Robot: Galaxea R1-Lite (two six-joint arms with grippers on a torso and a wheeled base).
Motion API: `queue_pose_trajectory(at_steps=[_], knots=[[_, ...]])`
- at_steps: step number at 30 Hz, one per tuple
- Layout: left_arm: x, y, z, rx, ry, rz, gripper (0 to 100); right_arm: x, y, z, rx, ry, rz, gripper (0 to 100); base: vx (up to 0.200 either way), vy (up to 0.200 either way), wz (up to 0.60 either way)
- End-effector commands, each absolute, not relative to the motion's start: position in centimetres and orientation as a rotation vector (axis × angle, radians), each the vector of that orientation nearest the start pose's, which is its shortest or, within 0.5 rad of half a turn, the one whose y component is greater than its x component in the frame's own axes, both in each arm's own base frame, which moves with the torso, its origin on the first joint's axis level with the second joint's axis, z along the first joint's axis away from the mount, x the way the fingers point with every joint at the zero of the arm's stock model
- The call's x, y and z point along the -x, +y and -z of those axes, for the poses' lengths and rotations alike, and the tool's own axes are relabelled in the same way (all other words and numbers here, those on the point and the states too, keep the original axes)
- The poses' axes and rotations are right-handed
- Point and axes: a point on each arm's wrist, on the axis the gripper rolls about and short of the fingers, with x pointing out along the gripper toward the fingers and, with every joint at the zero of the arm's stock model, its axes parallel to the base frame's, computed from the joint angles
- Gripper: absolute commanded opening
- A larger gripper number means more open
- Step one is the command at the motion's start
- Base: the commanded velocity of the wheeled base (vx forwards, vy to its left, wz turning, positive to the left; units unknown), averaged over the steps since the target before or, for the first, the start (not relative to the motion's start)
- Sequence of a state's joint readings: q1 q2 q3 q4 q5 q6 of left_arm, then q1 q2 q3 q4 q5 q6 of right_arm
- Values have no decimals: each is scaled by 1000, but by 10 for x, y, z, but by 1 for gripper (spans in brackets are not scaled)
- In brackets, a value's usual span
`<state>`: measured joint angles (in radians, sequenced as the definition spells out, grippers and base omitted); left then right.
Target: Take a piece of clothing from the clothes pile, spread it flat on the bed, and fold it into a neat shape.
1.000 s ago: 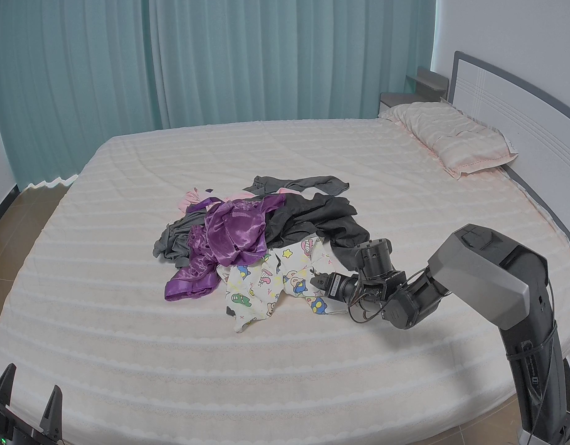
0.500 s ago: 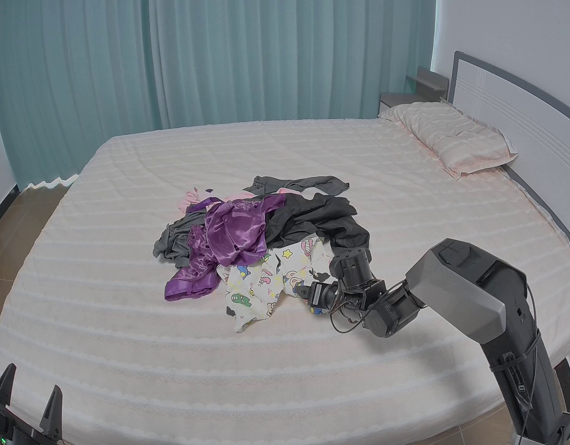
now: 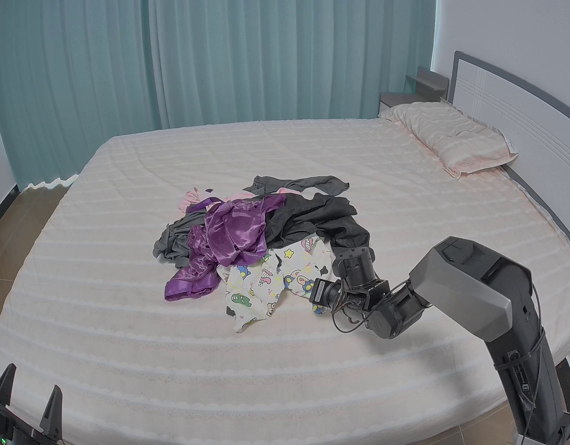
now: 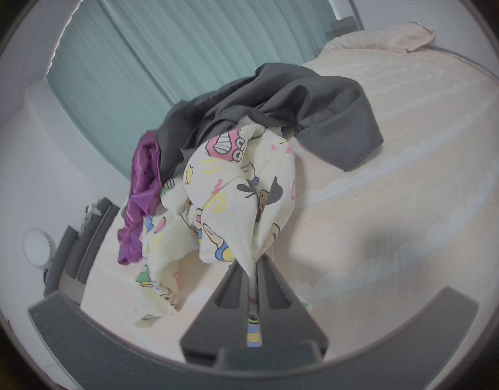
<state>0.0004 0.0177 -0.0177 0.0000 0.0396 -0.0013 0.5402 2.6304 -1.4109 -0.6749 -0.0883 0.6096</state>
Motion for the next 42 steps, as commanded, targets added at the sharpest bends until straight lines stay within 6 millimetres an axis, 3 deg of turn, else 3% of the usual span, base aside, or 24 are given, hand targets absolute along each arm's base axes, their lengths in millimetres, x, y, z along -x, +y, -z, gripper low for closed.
queue_pose_trajectory(at_steps=[1, 8, 17, 21, 26, 36, 38, 39, 41, 42], knots=[[23, 1, -75, 2, 0, -40, 100, -387, 235, -18, -575, 589, -273, 0, 0, 0, 0], [23, 1, -75, 2, 0, -41, 100, -324, 205, -69, -616, 543, -368, 0, 0, 0, 0], [23, 1, -75, 2, 0, -40, 100, -254, 171, -100, -642, 435, -501, 0, 0, 0, 0], [23, 1, -75, 2, 0, -40, 100, -238, 165, -110, -630, 389, -558, 0, 0, 0, 0], [23, 1, -75, 2, 0, -41, 100, -214, 159, -141, -639, 284, -668, 0, 0, 0, 0], [23, 1, -76, -43, -6, -28, 100, -184, 143, -175, -651, 185, -811, 0, 0, 0, 0], [35, 1, -131, 89, -226, 2, 100, -180, 140, -177, -650, 183, -834, 0, 0, 0, 0], [36, 0, -174, 193, -303, 42, 100, -180, 141, -177, -647, 186, -845, 0, 0, 0, 0], [14, -1, -196, 226, -216, 56, 100, -180, 142, -177, -643, 188, -855, 0, 0, 0, 0], [2, -1, -197, 189, -163, 68, 100, -181, 142, -178, -637, 182, -861, 0, 0, 0, 0]])
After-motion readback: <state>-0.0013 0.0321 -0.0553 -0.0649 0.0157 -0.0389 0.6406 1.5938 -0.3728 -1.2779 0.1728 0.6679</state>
